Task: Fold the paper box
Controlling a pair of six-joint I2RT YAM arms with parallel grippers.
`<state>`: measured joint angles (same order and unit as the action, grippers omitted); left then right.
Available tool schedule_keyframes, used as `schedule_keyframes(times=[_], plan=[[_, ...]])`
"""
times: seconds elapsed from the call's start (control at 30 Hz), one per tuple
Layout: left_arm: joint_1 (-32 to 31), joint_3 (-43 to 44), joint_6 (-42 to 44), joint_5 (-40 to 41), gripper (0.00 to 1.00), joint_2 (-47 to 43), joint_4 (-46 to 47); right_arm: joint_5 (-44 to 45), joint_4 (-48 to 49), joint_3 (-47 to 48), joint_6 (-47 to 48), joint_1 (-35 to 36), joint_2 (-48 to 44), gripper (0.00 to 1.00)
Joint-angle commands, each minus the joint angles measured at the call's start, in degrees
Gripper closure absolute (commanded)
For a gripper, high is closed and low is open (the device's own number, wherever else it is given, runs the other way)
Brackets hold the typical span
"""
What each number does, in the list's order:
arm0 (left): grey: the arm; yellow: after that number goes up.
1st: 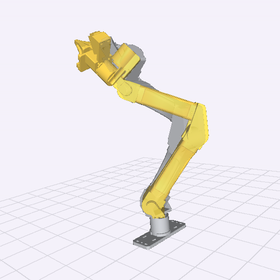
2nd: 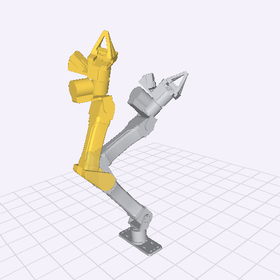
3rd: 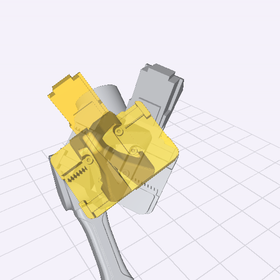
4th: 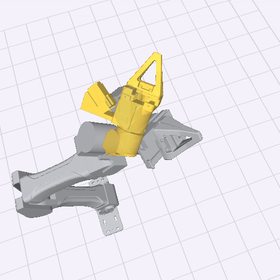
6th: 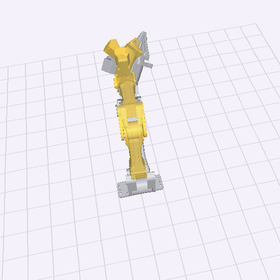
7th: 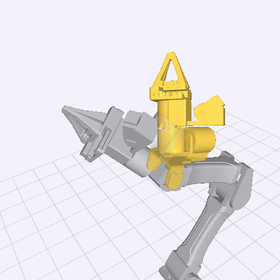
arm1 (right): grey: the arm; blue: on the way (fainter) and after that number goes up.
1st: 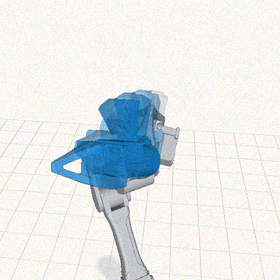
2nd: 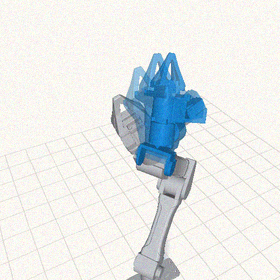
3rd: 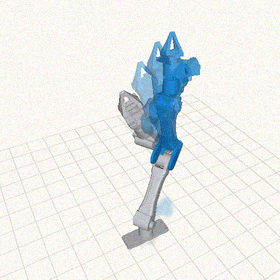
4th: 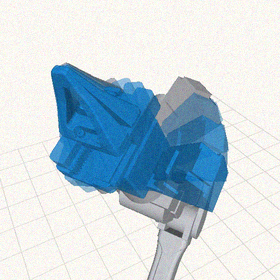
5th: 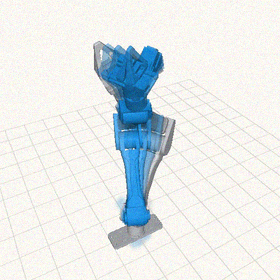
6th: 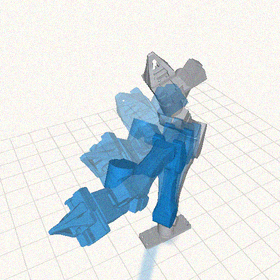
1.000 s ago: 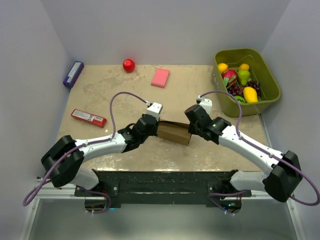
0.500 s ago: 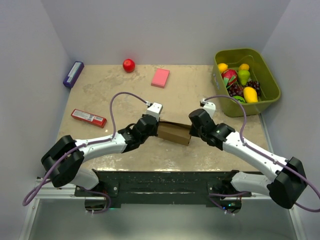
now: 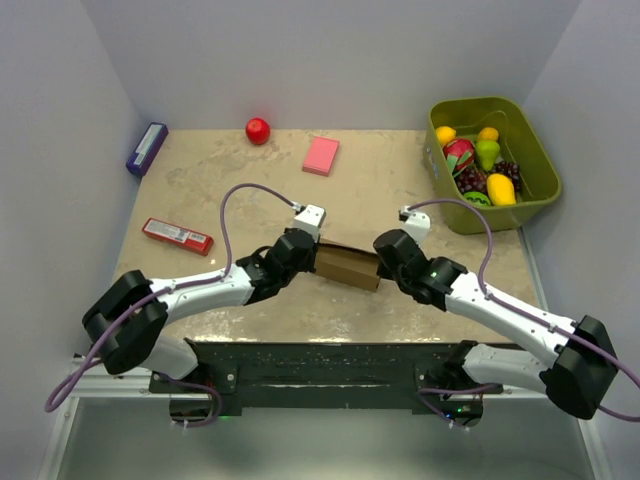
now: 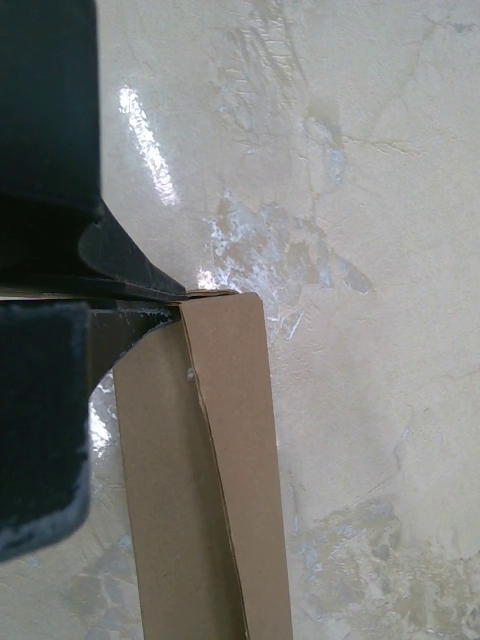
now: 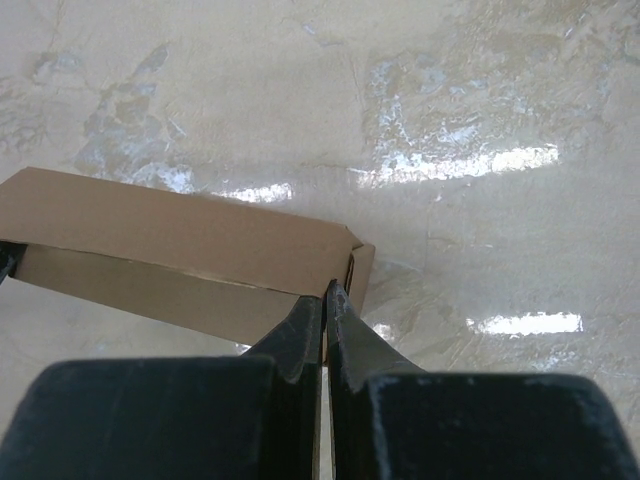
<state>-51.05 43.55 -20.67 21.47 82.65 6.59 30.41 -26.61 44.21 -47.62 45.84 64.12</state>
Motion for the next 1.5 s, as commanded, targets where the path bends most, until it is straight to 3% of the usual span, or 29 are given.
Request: schedule_keyframes(times=[0.0,0.17,0.47,0.57,0.6,0.9,1.13,1.2,1.23,1.33,1.47], plan=[[-1.69,-1.28,-2.98,-8.64,1.00,0.41,-9.05,-1.06,-3.53,-1.58,-4.41,4.86,1.53,1.00],[-1.60,-1.27,-3.50,-9.78,1.00,-0.82,-8.88,1.93,-4.77,-2.63,-7.84,9.08,4.26,1.00],[-1.60,-1.45,-2.19,-10.84,1.00,-3.02,-8.87,4.92,-5.99,-3.34,-10.21,10.40,6.20,1.00],[-1.60,-1.10,-1.05,-11.28,0.81,-4.95,-9.14,6.50,-6.70,-2.81,-10.65,10.41,5.84,1.00],[-1.60,-1.01,-0.70,-11.71,0.70,-6.09,-9.31,6.85,-6.96,-2.64,-10.74,10.41,5.93,1.00],[-1.60,-1.54,1.51,-14.79,0.31,-12.59,-13.00,9.40,-8.90,-0.88,-11.27,10.41,5.84,1.00],[0.75,-1.37,-0.51,-16.81,0.20,-18.75,-19.33,8.87,-7.41,-1.05,-10.39,10.41,5.76,1.00],[4.44,-0.92,-2.09,-23.47,0.20,-21.12,-19.51,8.61,-7.05,-1.23,-10.13,10.40,5.67,1.00],[8.82,-1.10,-2.71,-26.37,0.20,-21.82,-17.42,8.52,-6.79,-1.23,-10.04,10.41,5.49,1.00],[14.29,-0.66,-5.17,-33.68,0.20,-22.63,-12.50,8.26,-6.44,-1.40,-9.69,10.40,5.23,1.00],[16.94,0.83,-7.63,-39.39,0.20,-17.81,-6.61,8.08,-6.26,-1.58,-9.51,10.41,5.14,1.00]])
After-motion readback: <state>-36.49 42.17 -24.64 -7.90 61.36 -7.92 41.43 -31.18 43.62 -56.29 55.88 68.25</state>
